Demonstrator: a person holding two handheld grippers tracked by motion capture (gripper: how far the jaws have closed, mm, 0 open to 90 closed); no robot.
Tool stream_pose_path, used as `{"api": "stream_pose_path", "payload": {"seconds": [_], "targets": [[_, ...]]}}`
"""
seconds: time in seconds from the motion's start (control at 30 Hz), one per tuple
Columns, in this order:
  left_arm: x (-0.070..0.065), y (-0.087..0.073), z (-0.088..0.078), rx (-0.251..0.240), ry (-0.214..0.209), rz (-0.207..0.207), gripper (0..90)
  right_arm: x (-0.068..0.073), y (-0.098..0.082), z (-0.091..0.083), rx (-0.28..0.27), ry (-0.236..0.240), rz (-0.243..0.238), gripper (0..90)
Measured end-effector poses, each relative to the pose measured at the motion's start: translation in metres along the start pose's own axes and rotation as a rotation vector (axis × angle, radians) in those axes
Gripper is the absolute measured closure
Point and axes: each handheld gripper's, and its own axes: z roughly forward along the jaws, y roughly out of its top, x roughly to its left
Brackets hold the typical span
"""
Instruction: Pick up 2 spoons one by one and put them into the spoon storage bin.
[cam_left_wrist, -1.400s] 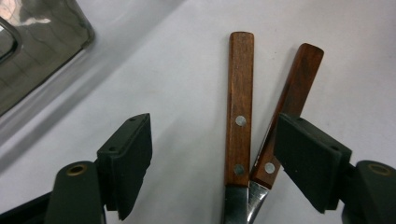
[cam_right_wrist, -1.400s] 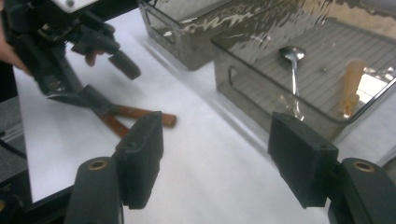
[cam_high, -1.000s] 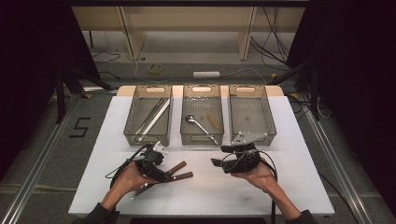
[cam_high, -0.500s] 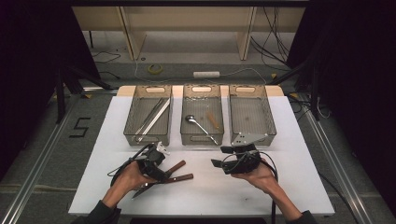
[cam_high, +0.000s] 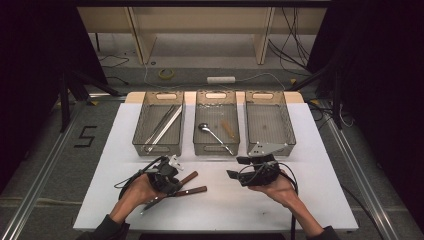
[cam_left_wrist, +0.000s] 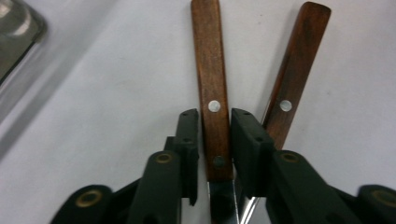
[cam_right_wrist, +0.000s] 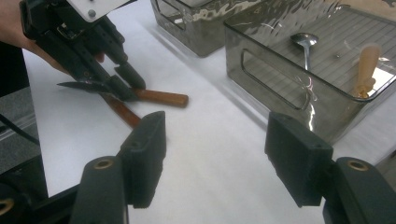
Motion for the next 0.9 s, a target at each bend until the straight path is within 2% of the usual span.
{"api": "stream_pose_path", "payload": {"seconds": [0.1, 0.23, 0.43, 0.6, 0.73, 0.9], "targets": [[0.002, -0.001, 0.000, -0.003, -0.008, -0.014, 74.9, 0.000, 0.000, 0.000, 0.001, 0.001, 0.002, 39.9], [0.001, 0.000, -0.001, 0.003, -0.005, 0.006, 75.6, 0.001, 0.000, 0.000, 0.000, 0.002, -0.003, 40.6], [0.001, 0.000, -0.004, 0.008, -0.029, -0.003, 75.7, 0.006, 0.001, 0.007, 0.011, 0.018, -0.016, 41.0], [-0.001, 0.001, -0.009, -0.004, -0.053, -0.003, 75.8, 0.014, 0.003, 0.016, 0.028, 0.031, -0.041, 41.0], [-0.004, 0.002, -0.010, -0.008, -0.056, 0.013, 75.8, 0.021, 0.004, 0.025, 0.044, 0.042, -0.071, 40.8], [-0.008, 0.003, -0.011, -0.012, -0.072, 0.029, 75.8, 0.032, 0.005, 0.038, 0.072, 0.044, -0.130, 39.6]]}}
